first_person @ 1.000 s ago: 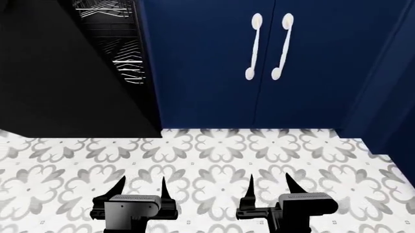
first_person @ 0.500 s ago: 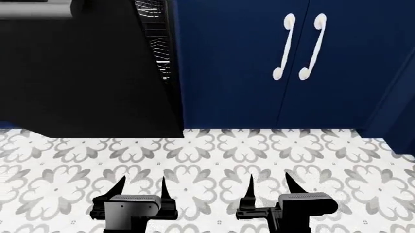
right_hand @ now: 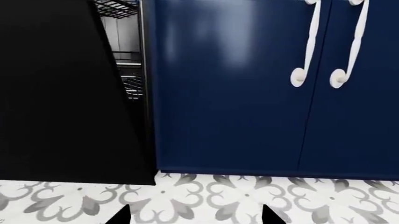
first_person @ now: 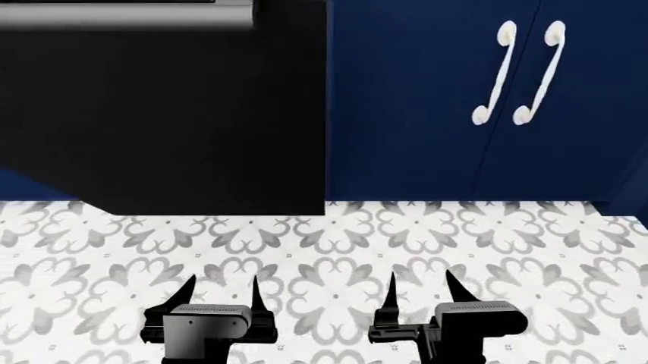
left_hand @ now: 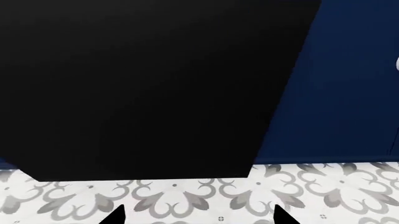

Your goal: Close the dishwasher door

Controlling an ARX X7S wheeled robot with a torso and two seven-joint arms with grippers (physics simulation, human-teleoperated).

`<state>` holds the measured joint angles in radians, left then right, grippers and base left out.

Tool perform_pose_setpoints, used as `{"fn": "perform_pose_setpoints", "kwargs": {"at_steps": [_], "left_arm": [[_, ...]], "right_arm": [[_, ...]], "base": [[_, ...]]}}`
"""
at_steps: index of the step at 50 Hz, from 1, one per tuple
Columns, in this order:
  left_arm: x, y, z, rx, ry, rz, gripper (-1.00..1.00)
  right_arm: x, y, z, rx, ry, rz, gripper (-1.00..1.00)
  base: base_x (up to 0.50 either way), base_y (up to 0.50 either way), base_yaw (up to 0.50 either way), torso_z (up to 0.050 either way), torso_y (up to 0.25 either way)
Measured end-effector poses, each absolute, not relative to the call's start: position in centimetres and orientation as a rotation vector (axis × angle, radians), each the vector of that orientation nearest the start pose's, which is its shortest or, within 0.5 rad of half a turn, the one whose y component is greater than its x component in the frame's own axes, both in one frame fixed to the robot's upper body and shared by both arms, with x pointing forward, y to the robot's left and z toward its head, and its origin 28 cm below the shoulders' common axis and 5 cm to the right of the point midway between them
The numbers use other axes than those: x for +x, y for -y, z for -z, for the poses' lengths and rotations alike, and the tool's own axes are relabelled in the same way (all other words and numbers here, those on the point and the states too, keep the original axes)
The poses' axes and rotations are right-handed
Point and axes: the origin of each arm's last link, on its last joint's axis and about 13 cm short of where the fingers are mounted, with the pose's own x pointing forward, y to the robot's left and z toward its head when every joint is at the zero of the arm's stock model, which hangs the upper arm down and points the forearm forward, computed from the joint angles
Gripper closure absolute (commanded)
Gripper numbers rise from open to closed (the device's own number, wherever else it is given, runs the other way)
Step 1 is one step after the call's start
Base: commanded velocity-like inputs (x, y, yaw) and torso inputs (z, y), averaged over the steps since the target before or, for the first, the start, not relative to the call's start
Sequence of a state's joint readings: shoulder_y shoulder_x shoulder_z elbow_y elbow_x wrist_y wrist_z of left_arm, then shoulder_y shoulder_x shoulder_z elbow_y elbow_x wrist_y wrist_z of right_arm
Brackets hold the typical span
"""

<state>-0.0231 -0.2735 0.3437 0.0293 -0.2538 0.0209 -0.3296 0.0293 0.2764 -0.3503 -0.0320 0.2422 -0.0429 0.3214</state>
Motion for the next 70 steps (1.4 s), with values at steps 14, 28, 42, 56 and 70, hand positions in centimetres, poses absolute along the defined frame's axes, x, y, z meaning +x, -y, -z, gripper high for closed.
{"fn": "perform_pose_setpoints", "kwargs": {"at_steps": [14, 28, 42, 56, 70], "left_arm": [[20.39, -20.19, -1.49, 0.018, -0.015, 0.010, -1.00], [20.39, -20.19, -1.49, 0.018, -0.016, 0.010, -1.00], [20.39, -20.19, -1.49, 0.018, -0.016, 0.010, -1.00], [20.39, -20.19, -1.49, 0.018, -0.016, 0.011, -1.00], [20.39, -20.19, -1.49, 0.019, -0.015, 0.011, -1.00]], "right_arm": [[20.56, 9.24, -1.78, -0.022, 0.016, -0.025, -1.00], [20.54, 9.25, -1.78, -0.022, 0.015, -0.025, -1.00], [20.52, 9.27, -1.78, -0.021, 0.015, -0.026, -1.00], [20.52, 9.27, -1.78, -0.022, 0.015, -0.025, -1.00], [20.50, 9.29, -1.78, -0.022, 0.015, -0.025, -1.00]], "base": [[0.00, 0.35, 0.00, 0.000, 0.000], [0.00, 0.35, 0.00, 0.000, 0.000], [0.00, 0.35, 0.00, 0.000, 0.000], [0.00, 0.35, 0.00, 0.000, 0.000], [0.00, 0.35, 0.00, 0.000, 0.000]]}}
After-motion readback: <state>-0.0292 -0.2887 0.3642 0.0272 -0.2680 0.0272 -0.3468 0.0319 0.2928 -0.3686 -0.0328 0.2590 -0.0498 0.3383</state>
